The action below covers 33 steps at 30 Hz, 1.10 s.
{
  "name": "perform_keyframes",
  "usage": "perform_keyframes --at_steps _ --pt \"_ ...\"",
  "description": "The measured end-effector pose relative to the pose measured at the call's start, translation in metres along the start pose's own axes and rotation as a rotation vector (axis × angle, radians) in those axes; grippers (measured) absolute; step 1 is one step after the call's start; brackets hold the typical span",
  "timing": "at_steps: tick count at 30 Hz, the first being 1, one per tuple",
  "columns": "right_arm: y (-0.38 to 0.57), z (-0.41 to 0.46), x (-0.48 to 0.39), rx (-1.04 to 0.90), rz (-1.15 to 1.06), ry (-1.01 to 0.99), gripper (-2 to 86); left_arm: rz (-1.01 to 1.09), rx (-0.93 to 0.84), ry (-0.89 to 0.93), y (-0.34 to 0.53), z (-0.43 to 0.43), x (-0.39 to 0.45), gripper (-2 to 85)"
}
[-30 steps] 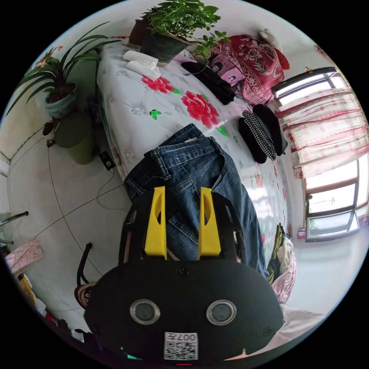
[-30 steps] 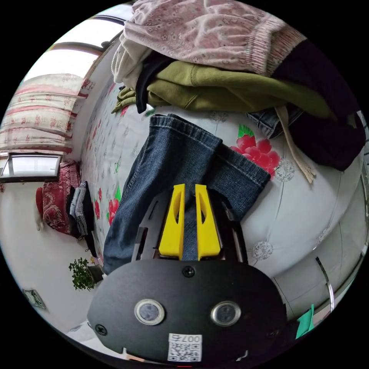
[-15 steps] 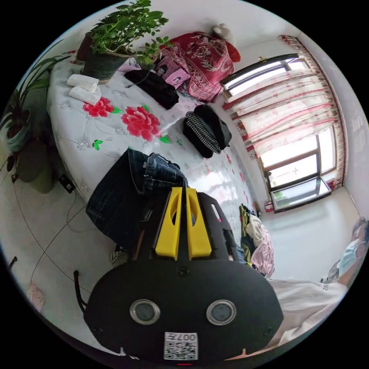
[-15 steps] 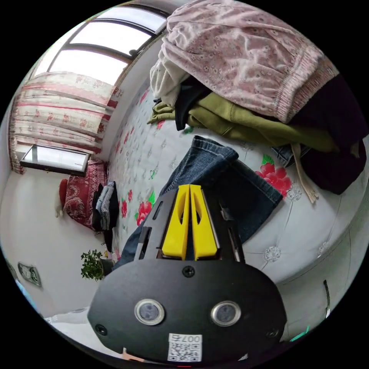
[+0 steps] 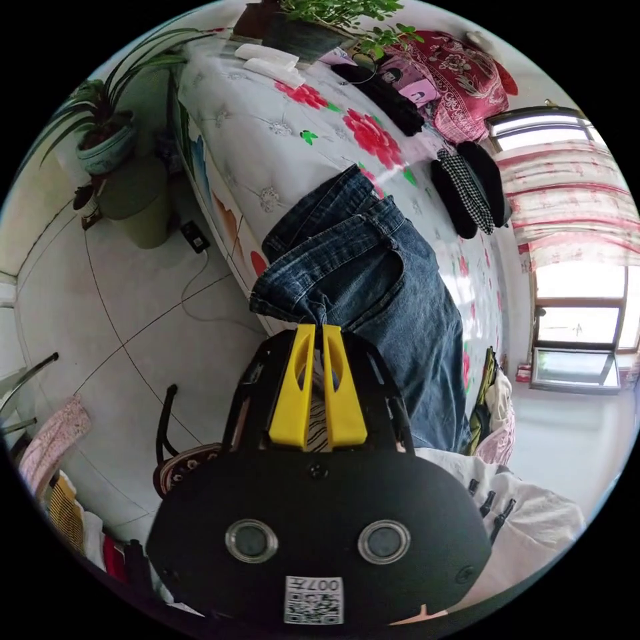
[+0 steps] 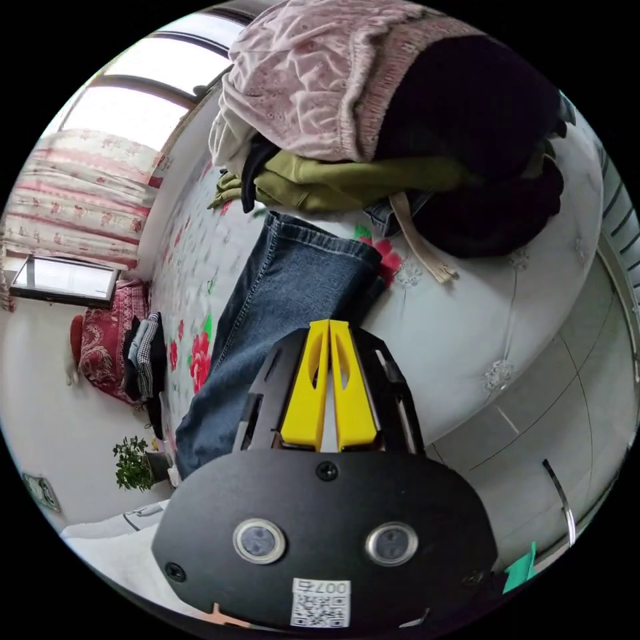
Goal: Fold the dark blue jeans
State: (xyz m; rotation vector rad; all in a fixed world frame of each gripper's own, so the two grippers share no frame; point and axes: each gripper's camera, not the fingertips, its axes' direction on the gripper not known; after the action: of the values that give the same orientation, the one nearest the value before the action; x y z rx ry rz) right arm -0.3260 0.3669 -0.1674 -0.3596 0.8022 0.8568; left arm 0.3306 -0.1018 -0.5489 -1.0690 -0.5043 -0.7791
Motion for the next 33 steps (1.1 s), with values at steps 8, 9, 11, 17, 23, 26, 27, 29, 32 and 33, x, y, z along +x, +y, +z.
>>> perform_keyframes --at_steps 8,9,11,17,23,26,27,29,32,33 --pt "0.004 -0.015 0.057 0.004 0.074 0.006 4.0 -0.075 0.064 0.126 0.028 -0.010 -0.038 6.6" --pt "0.007 -0.014 0.063 0.016 0.087 -0.031 4.6 -0.092 0.076 0.156 0.034 -0.010 -0.045 7.6" --pt "0.022 -0.012 0.081 0.084 0.135 -0.130 5.7 -0.110 0.088 0.180 0.045 -0.009 -0.053 8.8" --pt "0.021 0.012 0.096 0.158 0.194 -0.284 4.9 -0.219 0.139 0.321 0.069 -0.003 -0.084 12.1" --pt "-0.005 0.016 0.109 0.136 0.301 -0.372 1.3 -0.267 0.157 0.418 0.056 0.008 -0.093 13.9" --pt "-0.012 0.003 0.115 0.110 0.234 -0.261 1.3 -0.229 0.151 0.424 0.048 0.011 -0.089 13.8" --pt "-0.013 0.003 0.118 0.092 0.227 -0.223 1.3 -0.219 0.128 0.417 0.047 0.015 -0.088 13.6" --pt "-0.016 -0.008 0.128 0.072 0.250 0.012 2.3 -0.213 0.111 0.417 0.046 0.018 -0.087 13.5" --pt "-0.019 -0.032 0.091 0.154 0.069 0.201 3.4 -0.205 0.129 0.426 0.048 0.012 -0.088 12.7" --pt "-0.021 -0.032 0.077 0.154 0.002 0.193 3.6 -0.202 0.130 0.420 0.047 0.009 -0.089 12.4"
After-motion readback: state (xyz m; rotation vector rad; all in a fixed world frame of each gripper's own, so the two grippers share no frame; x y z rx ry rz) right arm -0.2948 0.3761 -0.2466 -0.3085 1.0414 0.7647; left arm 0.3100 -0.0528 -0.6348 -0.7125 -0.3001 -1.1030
